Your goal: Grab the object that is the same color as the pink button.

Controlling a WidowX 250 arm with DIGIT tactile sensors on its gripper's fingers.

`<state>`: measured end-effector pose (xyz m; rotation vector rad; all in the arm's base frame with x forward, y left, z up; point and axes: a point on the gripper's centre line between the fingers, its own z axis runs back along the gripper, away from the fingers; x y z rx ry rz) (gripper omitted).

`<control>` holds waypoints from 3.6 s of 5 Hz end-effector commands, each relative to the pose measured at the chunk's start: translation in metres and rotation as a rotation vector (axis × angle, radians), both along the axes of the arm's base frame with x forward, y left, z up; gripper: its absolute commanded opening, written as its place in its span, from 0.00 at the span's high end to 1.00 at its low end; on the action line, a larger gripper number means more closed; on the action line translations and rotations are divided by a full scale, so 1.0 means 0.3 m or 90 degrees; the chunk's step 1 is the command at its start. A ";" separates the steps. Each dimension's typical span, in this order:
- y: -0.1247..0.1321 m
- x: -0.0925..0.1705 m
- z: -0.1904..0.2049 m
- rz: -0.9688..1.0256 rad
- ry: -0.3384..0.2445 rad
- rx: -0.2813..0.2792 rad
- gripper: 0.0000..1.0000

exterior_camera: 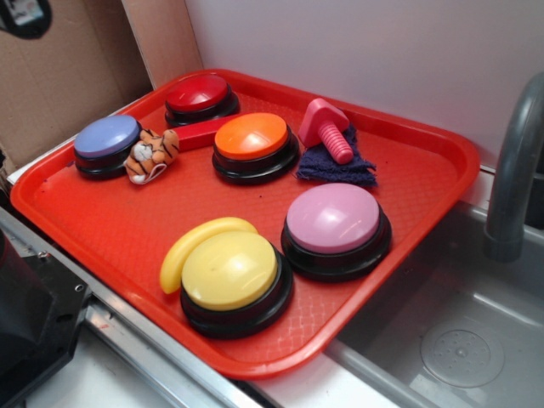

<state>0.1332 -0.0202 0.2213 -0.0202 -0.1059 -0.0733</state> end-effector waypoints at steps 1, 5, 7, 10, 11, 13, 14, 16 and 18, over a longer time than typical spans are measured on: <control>0.027 0.192 -0.073 -0.018 -0.051 0.024 0.00; -0.054 0.603 -0.355 -0.053 -0.106 0.042 0.00; -0.059 0.718 -0.446 -0.082 -0.097 0.017 0.00; -0.087 0.709 -0.500 -0.101 -0.092 0.010 1.00; -0.091 0.697 -0.493 -0.104 -0.092 -0.007 1.00; -0.066 0.638 -0.371 -0.053 -0.063 -0.030 1.00; -0.034 0.555 -0.254 -0.014 -0.076 -0.036 1.00; 0.076 0.374 -0.149 0.092 -0.009 -0.031 1.00; 0.118 0.240 -0.135 0.170 -0.001 -0.020 1.00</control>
